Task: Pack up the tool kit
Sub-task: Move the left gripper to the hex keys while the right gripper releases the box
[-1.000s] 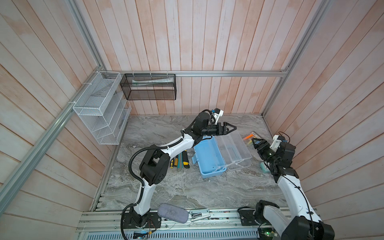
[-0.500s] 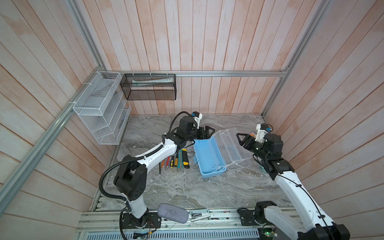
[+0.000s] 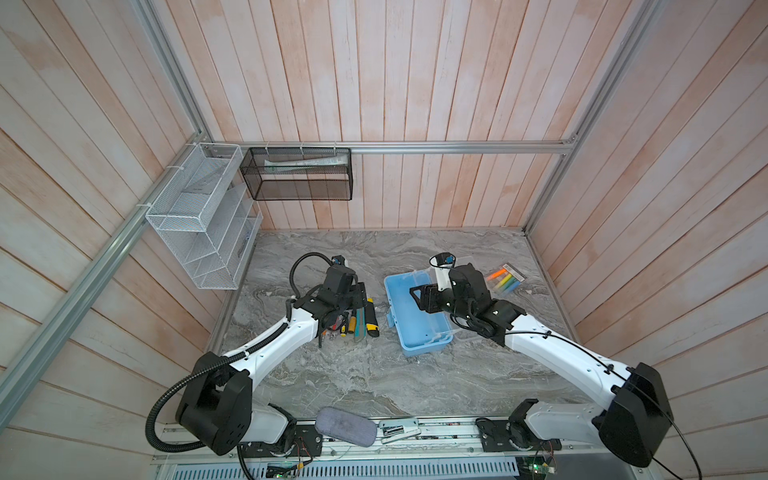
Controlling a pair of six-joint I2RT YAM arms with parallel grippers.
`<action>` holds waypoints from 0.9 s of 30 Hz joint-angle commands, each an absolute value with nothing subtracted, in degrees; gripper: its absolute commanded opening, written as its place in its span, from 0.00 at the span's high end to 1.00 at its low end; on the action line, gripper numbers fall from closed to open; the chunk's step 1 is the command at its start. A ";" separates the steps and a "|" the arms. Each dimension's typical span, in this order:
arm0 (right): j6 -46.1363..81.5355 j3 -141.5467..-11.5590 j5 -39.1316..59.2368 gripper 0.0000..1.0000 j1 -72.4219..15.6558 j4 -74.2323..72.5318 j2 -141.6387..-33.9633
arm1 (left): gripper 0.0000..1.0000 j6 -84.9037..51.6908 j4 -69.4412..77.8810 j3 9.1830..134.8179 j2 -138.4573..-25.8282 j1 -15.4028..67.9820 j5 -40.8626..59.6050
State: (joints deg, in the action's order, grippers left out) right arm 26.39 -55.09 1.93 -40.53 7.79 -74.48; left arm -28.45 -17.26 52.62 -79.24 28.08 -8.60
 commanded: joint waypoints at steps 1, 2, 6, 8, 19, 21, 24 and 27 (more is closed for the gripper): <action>25.40 -58.24 0.61 0.38 -42.57 9.36 -76.38 | 0.29 -29.71 -16.63 49.71 -76.17 25.80 -10.20; 25.68 -58.63 1.29 0.38 -42.78 9.39 -76.84 | 0.32 -29.50 -16.59 49.53 -76.33 24.96 -9.79; 26.78 -58.87 2.13 0.38 -42.97 9.08 -77.63 | 0.46 -28.12 -18.18 51.39 -79.27 22.56 -10.66; 26.97 -57.04 1.49 0.38 -43.14 7.36 -76.97 | 0.49 -27.17 -17.50 51.31 -80.35 21.86 -12.10; 30.85 -52.95 0.88 0.40 -43.10 2.86 -78.55 | 0.57 -25.52 -13.75 51.59 -87.96 14.86 -9.51; 30.35 -53.85 0.88 0.40 -43.13 3.15 -79.74 | 0.58 -25.79 -13.40 51.72 -89.61 14.35 -9.50; 29.89 -54.84 1.67 0.40 -43.14 3.40 -81.31 | 0.65 -26.26 -12.39 52.02 -91.89 13.72 -9.15; 29.62 -54.78 1.99 0.40 -43.07 3.28 -82.49 | 0.72 -26.28 -13.70 53.31 -94.74 13.42 -10.88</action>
State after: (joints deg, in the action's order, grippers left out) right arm 29.87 -53.52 1.56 -42.72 3.99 -81.69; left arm -26.39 -14.11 51.03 -92.88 13.87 -9.37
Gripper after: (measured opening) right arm 0.601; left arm 0.291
